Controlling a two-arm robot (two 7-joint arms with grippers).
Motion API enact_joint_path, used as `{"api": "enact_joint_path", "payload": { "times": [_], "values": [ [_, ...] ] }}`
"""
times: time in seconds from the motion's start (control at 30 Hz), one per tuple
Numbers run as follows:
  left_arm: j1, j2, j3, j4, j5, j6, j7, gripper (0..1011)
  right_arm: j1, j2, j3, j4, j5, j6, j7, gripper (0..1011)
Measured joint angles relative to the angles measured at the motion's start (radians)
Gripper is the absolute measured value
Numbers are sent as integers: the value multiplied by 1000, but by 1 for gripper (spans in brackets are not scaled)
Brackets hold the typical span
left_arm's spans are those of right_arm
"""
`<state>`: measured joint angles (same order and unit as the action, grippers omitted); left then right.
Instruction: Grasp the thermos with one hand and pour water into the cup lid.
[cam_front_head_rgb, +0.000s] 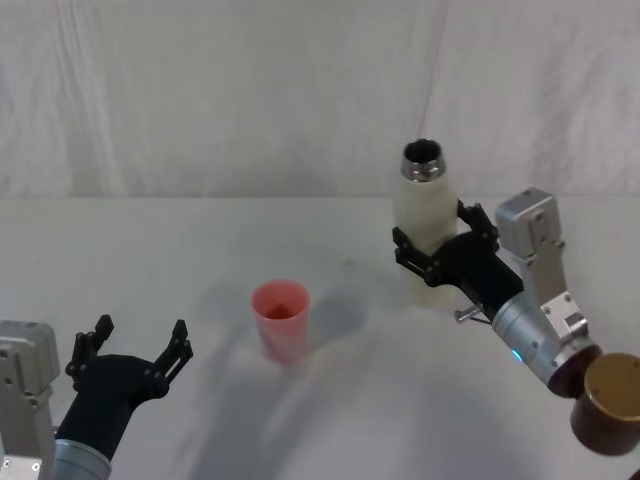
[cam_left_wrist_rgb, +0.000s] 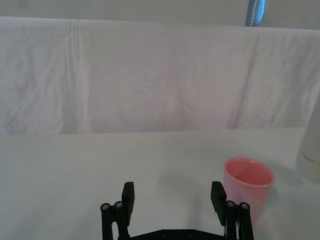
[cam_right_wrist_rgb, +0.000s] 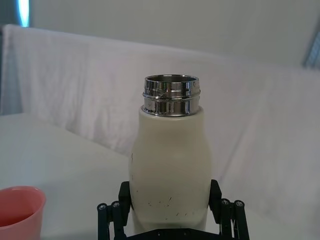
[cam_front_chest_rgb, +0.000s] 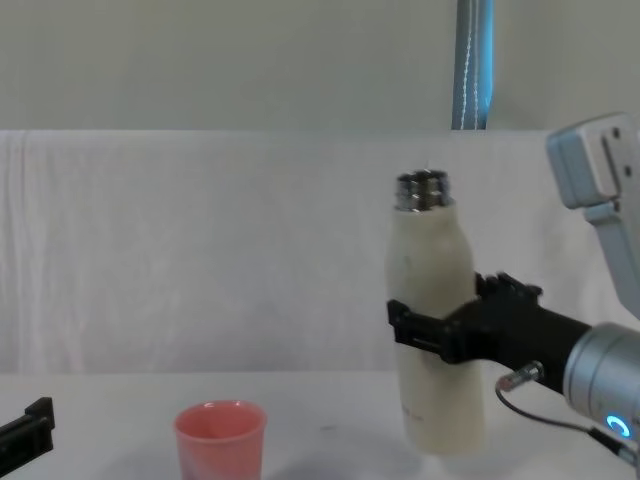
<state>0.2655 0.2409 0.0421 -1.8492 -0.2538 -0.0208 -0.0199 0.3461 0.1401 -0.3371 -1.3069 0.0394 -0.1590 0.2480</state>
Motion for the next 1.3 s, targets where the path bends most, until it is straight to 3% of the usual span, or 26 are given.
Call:
{"api": "enact_joint_path", "payload": {
  "times": [0.37, 0.47, 0.6, 0.67, 0.97, 1.3],
  "values": [
    [0, 0, 0, 0, 0, 0, 0, 1001, 104, 43, -65, 82, -118, -131, 50, 950],
    [0, 0, 0, 0, 0, 0, 0, 1001, 129, 58, -88, 104, -175, -167, 47, 950],
    [0, 0, 0, 0, 0, 0, 0, 1001, 140, 68, -103, 113, -221, -185, 28, 950],
    [0, 0, 0, 0, 0, 0, 0, 1001, 147, 76, -117, 119, -269, -198, 5, 950],
    [0, 0, 0, 0, 0, 0, 0, 1001, 153, 95, -141, 129, -368, -210, -43, 950],
    [0, 0, 0, 0, 0, 0, 0, 1001, 189, 124, -199, 170, -525, -263, -114, 950]
  ]
}}
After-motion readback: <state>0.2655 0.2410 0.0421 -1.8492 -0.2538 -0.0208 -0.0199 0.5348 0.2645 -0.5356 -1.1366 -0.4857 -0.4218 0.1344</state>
